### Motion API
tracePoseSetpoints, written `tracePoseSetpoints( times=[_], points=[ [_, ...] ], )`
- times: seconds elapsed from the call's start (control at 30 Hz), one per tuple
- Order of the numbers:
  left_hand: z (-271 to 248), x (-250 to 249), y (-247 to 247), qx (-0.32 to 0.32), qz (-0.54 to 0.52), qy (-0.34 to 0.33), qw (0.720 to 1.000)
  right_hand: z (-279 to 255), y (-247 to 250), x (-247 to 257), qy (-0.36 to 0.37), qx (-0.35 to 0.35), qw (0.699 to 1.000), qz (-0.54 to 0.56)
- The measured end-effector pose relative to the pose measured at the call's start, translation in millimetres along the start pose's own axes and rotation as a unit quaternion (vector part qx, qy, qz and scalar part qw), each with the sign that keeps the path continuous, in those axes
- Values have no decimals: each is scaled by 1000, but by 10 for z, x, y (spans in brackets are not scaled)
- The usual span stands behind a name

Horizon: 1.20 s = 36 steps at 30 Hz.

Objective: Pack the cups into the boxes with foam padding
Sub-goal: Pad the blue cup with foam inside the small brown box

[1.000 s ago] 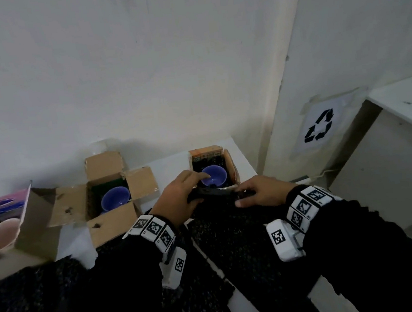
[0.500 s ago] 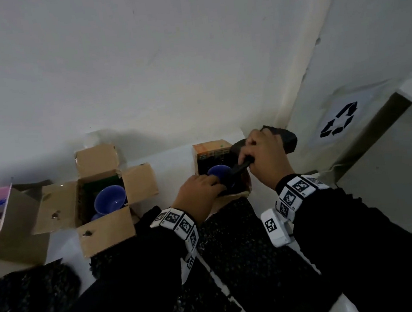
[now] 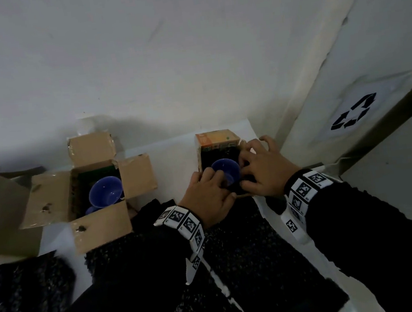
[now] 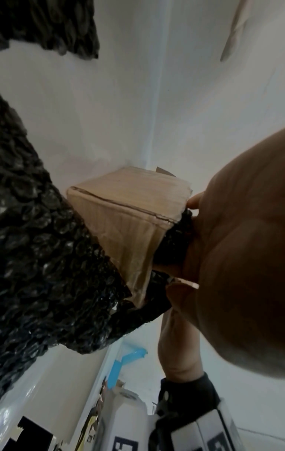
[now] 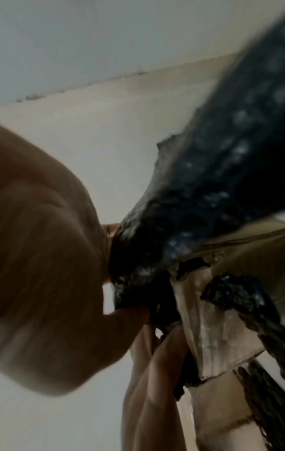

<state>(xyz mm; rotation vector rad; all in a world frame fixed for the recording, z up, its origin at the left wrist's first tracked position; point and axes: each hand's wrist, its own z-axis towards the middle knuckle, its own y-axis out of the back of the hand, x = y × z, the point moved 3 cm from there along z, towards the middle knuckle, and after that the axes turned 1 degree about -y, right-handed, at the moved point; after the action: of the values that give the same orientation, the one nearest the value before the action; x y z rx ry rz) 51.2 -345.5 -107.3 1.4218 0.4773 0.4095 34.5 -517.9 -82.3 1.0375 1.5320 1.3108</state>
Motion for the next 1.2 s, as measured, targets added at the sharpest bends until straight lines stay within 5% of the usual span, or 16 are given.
tracePoseSetpoints(
  times=[0.27,0.43,0.5,0.57,0.67,0.77,0.87,0.97,1.07,1.2],
  points=[
    [-48,59,-17,7,9,-5,1000,160,-49,99,-111,115,986,-46],
    [-120,0,-117,-29,26,-27,999,-6,-75,62,-190,-25,981,-8],
    [-129,-11,-138,-44,28,-18,998,-141,-135,-56,-285,-32,953,95],
    [-123,5,-145,-50,17,-8,999,-229,-246,-169,-351,71,900,247],
    [-73,11,-128,-32,14,-5,999,-277,-255,-222,-352,153,820,424],
    [-53,26,-140,-25,18,3,1000,-250,-113,-206,-340,90,849,393],
    [-76,50,-156,-36,3,12,999,-154,44,-70,-283,-6,927,247],
    [-80,50,-152,-37,-13,15,999,-77,97,107,-206,-52,971,113],
    [-94,53,-157,-47,-16,5,999,-62,14,137,-153,-18,984,95],
    [-102,74,-185,-42,-15,-8,999,-25,-30,78,-202,2,973,112]
  ],
)
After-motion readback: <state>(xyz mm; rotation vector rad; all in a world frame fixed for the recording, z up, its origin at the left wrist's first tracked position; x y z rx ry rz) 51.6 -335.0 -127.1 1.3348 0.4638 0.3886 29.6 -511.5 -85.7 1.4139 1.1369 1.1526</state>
